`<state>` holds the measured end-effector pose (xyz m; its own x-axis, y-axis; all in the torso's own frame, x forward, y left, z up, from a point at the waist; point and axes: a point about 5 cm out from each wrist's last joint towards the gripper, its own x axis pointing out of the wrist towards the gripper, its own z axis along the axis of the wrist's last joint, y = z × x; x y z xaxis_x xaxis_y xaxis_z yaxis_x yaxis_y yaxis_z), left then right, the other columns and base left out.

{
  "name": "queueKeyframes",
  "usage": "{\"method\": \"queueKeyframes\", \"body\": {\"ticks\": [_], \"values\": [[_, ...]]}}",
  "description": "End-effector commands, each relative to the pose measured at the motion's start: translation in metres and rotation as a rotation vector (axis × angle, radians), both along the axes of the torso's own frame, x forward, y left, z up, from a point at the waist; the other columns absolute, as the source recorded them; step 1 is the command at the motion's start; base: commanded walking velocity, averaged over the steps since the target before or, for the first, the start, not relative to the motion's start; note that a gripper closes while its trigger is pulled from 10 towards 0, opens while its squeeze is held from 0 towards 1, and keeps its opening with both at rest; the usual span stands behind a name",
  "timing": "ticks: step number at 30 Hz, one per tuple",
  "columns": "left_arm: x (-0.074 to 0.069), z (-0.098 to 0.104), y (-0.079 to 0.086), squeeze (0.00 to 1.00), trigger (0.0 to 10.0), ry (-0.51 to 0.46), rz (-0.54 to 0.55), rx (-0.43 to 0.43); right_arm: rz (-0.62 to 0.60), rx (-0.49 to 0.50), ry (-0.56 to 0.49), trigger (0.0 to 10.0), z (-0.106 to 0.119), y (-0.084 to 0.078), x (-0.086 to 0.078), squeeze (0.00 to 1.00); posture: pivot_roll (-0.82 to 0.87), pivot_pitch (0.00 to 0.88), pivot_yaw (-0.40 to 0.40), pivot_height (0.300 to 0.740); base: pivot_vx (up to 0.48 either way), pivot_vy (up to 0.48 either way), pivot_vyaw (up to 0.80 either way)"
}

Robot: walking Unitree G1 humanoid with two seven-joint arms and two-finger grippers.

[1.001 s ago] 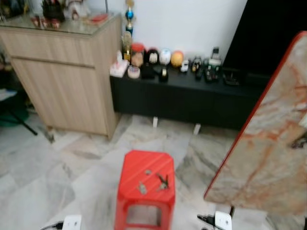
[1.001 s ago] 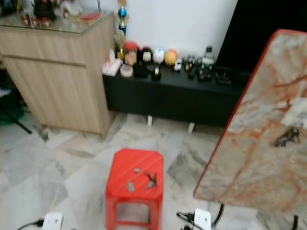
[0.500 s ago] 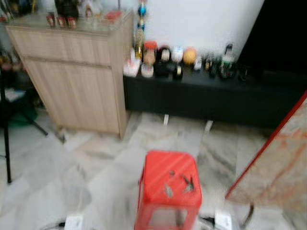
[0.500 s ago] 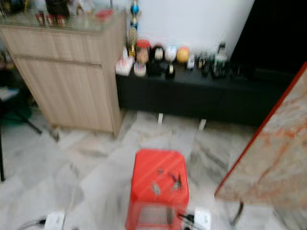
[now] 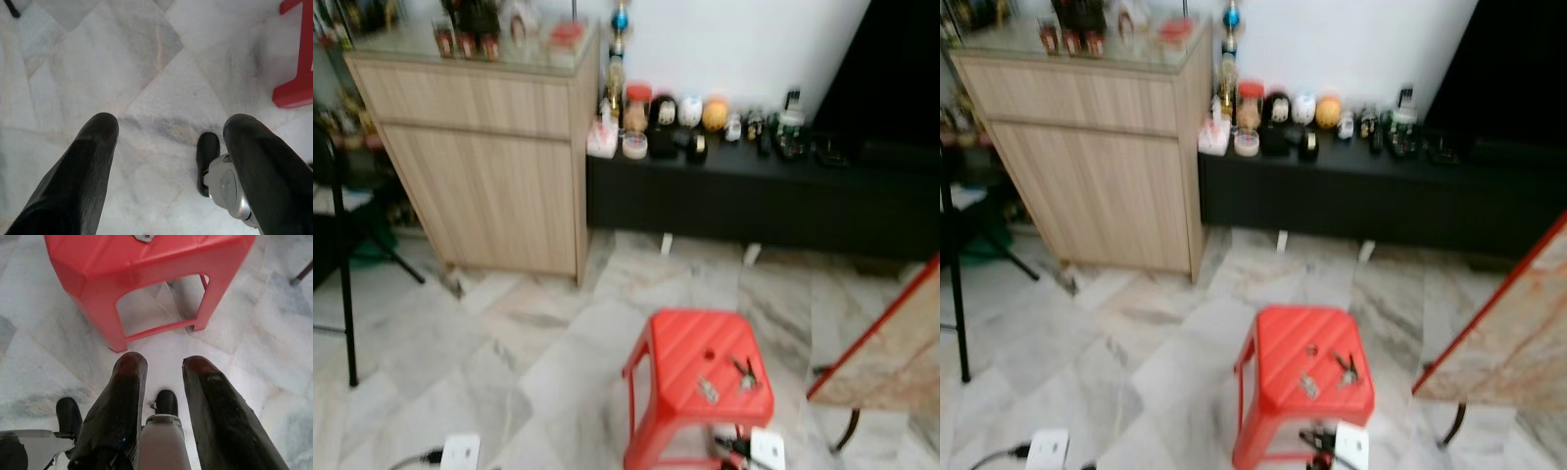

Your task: Hang keys on a hook

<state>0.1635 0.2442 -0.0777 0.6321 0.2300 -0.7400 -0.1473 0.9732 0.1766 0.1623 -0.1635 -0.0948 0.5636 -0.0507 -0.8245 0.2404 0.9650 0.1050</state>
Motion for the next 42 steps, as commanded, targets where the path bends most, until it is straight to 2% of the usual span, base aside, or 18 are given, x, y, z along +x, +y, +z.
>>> {"method": "queueKeyframes", "body": {"ticks": [1, 25, 42], "values": [[0.0008, -0.0018, -0.0088, 0.00, 10.0, -0.009, -0.003, -0.024, -0.021, -0.016, 0.008, 10.0, -0.0012, -0.0085, -0.0047, 0.00, 0.07, 0.000, -0.079, 0.740, 0.000, 0.000, 0.00], [0.0006, -0.0030, -0.0140, 0.00, 10.0, 0.000, -0.053, -0.023, -0.050, -0.004, -0.013, 10.0, -0.0016, -0.0088, -0.0076, 0.00, 0.07, 0.000, -0.074, 0.740, 0.036, 0.000, 0.00], [0.0006, -0.0025, -0.0129, 0.00, 10.0, -0.010, -0.033, -0.021, -0.049, -0.007, -0.014, 10.0, -0.0012, -0.0100, -0.0067, 0.00, 0.07, 0.000, -0.083, 0.740, 0.030, -0.384, 0.00]]}}
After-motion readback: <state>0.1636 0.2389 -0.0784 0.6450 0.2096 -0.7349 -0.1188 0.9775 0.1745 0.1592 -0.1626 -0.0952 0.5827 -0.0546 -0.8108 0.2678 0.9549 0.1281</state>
